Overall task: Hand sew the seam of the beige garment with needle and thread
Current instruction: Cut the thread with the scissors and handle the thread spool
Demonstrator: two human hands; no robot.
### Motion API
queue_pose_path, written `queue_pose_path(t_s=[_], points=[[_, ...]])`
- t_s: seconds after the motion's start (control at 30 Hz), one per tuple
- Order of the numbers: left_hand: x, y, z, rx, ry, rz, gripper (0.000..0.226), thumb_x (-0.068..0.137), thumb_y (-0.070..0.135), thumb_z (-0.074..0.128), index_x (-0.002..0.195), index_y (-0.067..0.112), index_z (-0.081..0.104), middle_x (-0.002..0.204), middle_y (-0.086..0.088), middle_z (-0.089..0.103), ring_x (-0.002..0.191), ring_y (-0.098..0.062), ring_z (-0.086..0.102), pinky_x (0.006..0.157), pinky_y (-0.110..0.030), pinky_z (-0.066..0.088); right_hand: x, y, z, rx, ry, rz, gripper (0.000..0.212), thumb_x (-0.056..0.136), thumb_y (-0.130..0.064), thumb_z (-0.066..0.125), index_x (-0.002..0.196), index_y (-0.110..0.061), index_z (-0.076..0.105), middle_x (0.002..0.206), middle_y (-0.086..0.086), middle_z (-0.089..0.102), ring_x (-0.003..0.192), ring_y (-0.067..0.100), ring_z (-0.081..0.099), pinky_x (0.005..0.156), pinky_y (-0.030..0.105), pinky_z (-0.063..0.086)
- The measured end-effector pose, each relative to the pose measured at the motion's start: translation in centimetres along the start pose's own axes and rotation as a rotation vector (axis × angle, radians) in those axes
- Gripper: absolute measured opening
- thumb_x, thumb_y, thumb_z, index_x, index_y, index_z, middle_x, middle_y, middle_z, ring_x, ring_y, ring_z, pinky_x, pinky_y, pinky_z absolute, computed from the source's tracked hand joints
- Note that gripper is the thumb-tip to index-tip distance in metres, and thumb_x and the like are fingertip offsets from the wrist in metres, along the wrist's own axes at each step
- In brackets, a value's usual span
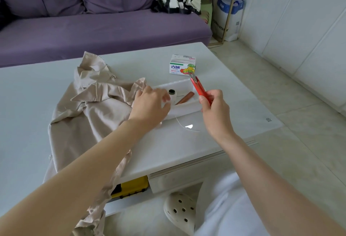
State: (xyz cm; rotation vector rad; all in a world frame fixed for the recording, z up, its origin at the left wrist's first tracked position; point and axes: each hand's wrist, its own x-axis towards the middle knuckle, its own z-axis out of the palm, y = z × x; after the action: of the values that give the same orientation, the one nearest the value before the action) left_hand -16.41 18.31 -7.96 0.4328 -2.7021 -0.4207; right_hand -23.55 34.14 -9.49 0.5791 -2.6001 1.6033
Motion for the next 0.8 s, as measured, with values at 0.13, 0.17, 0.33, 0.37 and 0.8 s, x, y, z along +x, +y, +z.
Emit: queue_pose_path(t_s=[0.13,0.17,0.33,0.37,0.8], points=[[-1.3,-0.4,-0.9,0.068,-0.011,0.022,0.017,0.091,0.027,0.055,0.093,0.021,0.071,0.09,0.005,0.068,0.115,-0.024,0.044,0.086,-0.029,0.021,1.4,0.0,0.5,-0.054,0.011,-0.071,0.016,0.096,-0.018,0.053,0.109,-0.009,0.054,0.099,0.006,0.062,0.089,0.022,0.056,0.069,0.02,0.033],[-1.4,-0.4,-1.1,0.074,-0.015,0.035,0.016,0.092,0.028,0.056,0.095,0.022,0.071,0.093,0.006,0.067,0.112,-0.023,0.044,0.086,-0.028,0.021,1.9,0.0,0.7,-0.088,0.014,-0.09,0.018,0.096,-0.016,0.054,0.111,-0.006,0.055,0.102,0.008,0.064,0.093,0.023,0.056,0.071,0.019,0.033],[-1.6,-0.3,-1.4,0.041,-0.026,0.008,0.014,0.091,0.028,0.06,0.098,0.023,0.071,0.101,0.006,0.067,0.116,-0.021,0.042,0.089,-0.027,0.021,4.5,-0.8,1.9,-0.303,-0.081,-0.102,0.024,0.093,-0.019,0.058,0.114,-0.007,0.058,0.106,0.015,0.062,0.103,0.03,0.055,0.08,0.029,0.041],[-1.6,-0.4,-1.2,0.042,-0.029,0.006,0.014,0.091,0.028,0.059,0.098,0.023,0.07,0.101,0.006,0.068,0.119,-0.022,0.041,0.088,-0.027,0.02,4.7,-0.9,2.1,-0.341,-0.117,-0.09,0.025,0.092,-0.019,0.059,0.114,-0.007,0.058,0.107,0.016,0.063,0.105,0.03,0.055,0.084,0.033,0.043],[-1.3,-0.5,-0.5,-0.002,-0.019,-0.034,0.014,0.092,0.023,0.057,0.099,0.022,0.07,0.105,0.0,0.066,0.12,-0.021,0.04,0.089,-0.023,0.02,-1.1,-0.7,1.4,-0.401,-0.396,0.051,0.025,0.087,-0.042,0.062,0.102,-0.023,0.064,0.098,-0.013,0.061,0.097,0.01,0.057,0.081,0.027,0.043]])
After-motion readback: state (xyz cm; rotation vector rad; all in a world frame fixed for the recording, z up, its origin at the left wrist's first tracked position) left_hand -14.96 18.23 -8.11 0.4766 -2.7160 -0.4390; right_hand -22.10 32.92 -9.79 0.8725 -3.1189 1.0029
